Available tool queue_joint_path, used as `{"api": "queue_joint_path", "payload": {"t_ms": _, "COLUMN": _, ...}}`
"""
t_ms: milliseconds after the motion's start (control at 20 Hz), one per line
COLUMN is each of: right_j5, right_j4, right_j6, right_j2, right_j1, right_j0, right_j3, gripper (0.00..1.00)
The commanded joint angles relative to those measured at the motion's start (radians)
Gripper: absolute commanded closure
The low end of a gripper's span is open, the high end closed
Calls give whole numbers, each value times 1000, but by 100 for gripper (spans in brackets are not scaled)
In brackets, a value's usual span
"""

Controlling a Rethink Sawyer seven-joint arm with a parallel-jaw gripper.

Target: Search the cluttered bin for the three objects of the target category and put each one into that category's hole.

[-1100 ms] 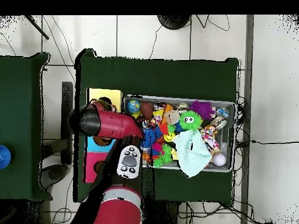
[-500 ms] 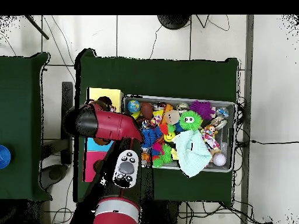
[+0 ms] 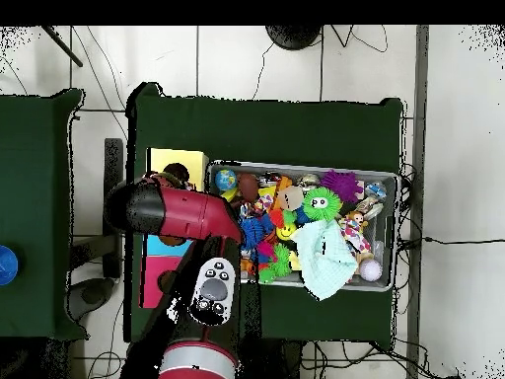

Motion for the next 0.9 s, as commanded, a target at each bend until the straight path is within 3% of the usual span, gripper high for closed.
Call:
{"api": "queue_joint_path", "payload": {"t_ms": 50, "right_j5": 151, "right_j4": -51, "right_j6": 129, "right_j2": 14, "right_j1": 23, "right_j0": 0, "right_j3": 70, "gripper": 100}}
{"api": "queue_joint_path", "payload": {"t_ms": 200, "right_j5": 169, "right_j4": -36, "right_j6": 175, "right_j2": -18, "right_j1": 15, "right_j0": 21, "right_j3": 56, "gripper": 100}}
{"api": "queue_joint_path", "payload": {"t_ms": 400, "right_j5": 282, "right_j4": -41, "right_j6": 200, "right_j2": -78, "right_j1": -48, "right_j0": 57, "right_j3": 29, "gripper": 100}}
{"api": "queue_joint_path", "payload": {"t_ms": 550, "right_j5": 401, "right_j4": -49, "right_j6": 200, "right_j2": -112, "right_j1": -113, "right_j0": 74, "right_j3": -2, "gripper": 100}}
{"api": "queue_joint_path", "payload": {"t_ms": 900, "right_j5": 508, "right_j4": -55, "right_j6": 189, "right_j2": -165, "right_j1": -203, "right_j0": 84, "right_j3": -33, "gripper": 100}}
